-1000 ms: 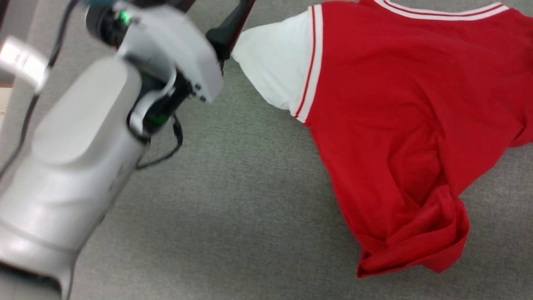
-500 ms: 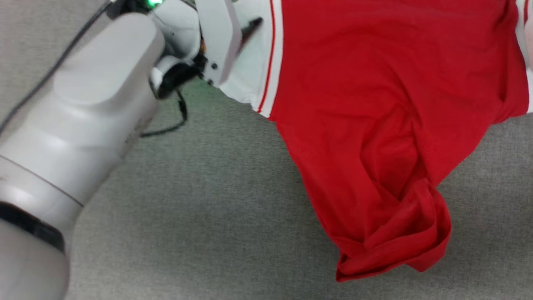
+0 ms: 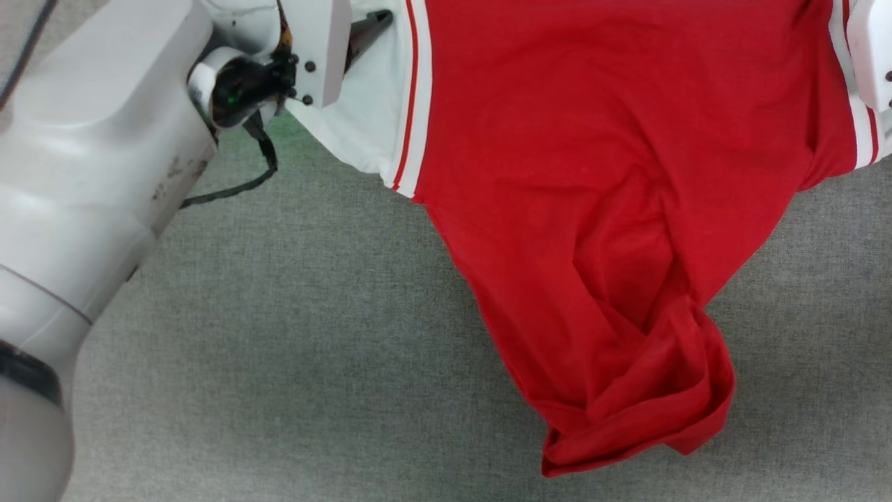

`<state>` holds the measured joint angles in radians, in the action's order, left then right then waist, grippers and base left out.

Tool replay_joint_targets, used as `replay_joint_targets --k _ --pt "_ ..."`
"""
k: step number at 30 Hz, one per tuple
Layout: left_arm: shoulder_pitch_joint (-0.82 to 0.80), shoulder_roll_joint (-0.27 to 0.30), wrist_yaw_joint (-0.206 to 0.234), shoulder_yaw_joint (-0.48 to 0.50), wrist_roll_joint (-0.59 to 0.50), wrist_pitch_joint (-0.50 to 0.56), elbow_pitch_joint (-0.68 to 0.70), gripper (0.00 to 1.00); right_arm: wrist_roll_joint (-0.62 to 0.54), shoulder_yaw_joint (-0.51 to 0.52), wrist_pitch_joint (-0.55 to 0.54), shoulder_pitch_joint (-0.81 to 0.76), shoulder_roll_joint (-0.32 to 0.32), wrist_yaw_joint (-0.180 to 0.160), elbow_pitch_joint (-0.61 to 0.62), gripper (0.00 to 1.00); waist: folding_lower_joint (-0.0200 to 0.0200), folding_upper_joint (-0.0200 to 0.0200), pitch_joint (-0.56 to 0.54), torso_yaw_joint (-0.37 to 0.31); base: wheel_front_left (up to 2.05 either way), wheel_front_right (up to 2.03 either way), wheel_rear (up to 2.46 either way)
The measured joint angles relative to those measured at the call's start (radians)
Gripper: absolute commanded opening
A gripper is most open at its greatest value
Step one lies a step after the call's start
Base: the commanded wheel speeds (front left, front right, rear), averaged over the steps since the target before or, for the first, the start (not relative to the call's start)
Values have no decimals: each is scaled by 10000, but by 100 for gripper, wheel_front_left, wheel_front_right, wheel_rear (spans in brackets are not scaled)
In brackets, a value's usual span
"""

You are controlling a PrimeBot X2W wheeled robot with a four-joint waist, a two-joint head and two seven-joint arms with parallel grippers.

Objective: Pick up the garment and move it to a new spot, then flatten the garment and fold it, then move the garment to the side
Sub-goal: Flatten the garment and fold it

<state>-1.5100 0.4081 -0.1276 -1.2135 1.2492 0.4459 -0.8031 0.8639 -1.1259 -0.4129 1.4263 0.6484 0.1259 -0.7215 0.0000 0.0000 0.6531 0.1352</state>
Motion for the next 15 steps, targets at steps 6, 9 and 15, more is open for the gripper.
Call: replay_joint_targets --k 6,9,15 --pt "-41 259 -12 -290 244 -44 408 0 374 -353 322 163 6 25 -178 0 0 0 13 -28 0 0 0" --pt "-33 291 -31 -370 290 -552 341 0 479 -451 725 167 6 31 -309 0 0 0 -49 -34 0 0 0" --pt "-10 127 -40 -433 203 -2380 -245 0 612 -506 1697 40 -132 56 -953 0 0 0 -477 -49 0 0 0"
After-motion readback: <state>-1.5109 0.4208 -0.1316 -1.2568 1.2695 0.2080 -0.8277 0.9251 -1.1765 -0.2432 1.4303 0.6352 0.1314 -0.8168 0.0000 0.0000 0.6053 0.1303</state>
